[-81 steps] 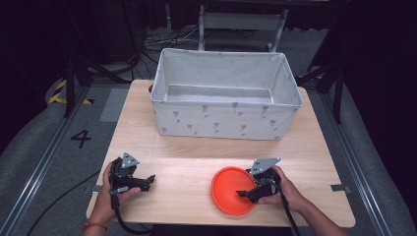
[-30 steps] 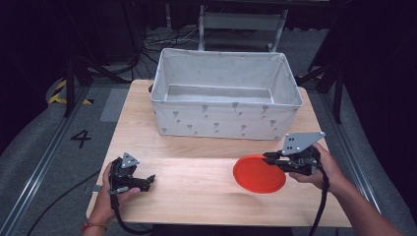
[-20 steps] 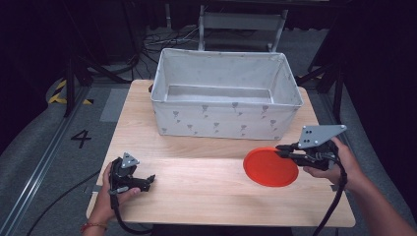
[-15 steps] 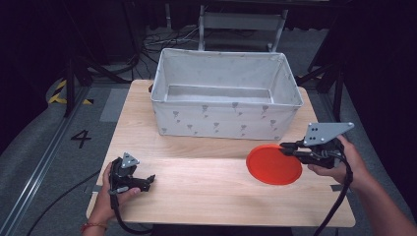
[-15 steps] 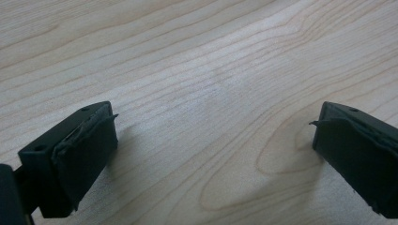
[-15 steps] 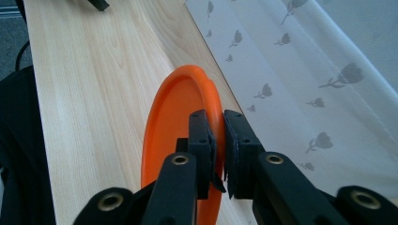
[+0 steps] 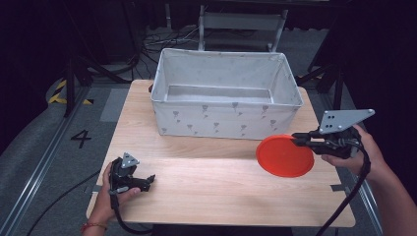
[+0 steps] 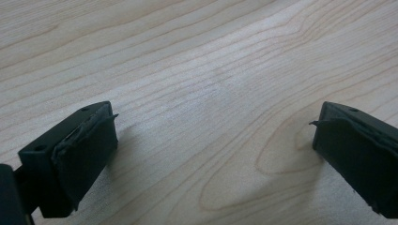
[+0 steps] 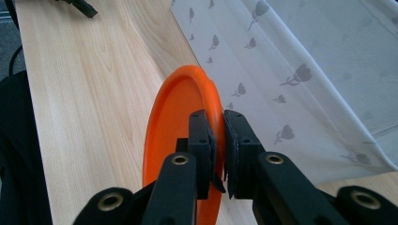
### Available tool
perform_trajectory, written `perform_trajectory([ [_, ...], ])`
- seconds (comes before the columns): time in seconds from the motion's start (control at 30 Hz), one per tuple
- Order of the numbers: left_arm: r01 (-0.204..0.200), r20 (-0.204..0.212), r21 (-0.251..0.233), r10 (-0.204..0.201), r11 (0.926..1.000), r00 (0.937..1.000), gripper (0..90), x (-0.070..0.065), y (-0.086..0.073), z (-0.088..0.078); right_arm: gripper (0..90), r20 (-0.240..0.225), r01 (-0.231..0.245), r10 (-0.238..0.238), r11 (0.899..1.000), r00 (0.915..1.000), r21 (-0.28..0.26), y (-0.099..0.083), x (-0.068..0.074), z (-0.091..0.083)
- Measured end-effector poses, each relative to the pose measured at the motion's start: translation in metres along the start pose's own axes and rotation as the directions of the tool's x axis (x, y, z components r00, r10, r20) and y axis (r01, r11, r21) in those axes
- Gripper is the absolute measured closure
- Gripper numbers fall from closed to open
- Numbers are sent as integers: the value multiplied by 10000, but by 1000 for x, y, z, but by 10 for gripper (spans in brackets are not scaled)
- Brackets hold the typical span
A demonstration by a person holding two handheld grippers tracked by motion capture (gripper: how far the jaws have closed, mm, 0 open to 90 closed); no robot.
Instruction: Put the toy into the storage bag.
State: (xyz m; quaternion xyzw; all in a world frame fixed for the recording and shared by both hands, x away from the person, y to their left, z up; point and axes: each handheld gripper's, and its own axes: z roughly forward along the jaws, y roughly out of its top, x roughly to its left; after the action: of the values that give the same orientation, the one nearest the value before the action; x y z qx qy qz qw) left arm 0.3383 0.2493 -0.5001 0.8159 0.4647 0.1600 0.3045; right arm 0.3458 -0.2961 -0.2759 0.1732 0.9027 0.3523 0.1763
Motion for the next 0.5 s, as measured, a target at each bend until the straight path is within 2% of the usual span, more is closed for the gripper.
perform_trajectory([
  [0.17, -26, 11, 11, 26, 10000, 10000, 6, 0, 0, 0, 825, 222, 114, -115, 9999, 9997, 58, 6, -7, -10],
  [0.5, -26, 11, 9, 26, 10000, 10000, 6, 0, 0, 0, 824, -6, 247, -247, 9996, 9997, 166, 21, -17, -16],
])
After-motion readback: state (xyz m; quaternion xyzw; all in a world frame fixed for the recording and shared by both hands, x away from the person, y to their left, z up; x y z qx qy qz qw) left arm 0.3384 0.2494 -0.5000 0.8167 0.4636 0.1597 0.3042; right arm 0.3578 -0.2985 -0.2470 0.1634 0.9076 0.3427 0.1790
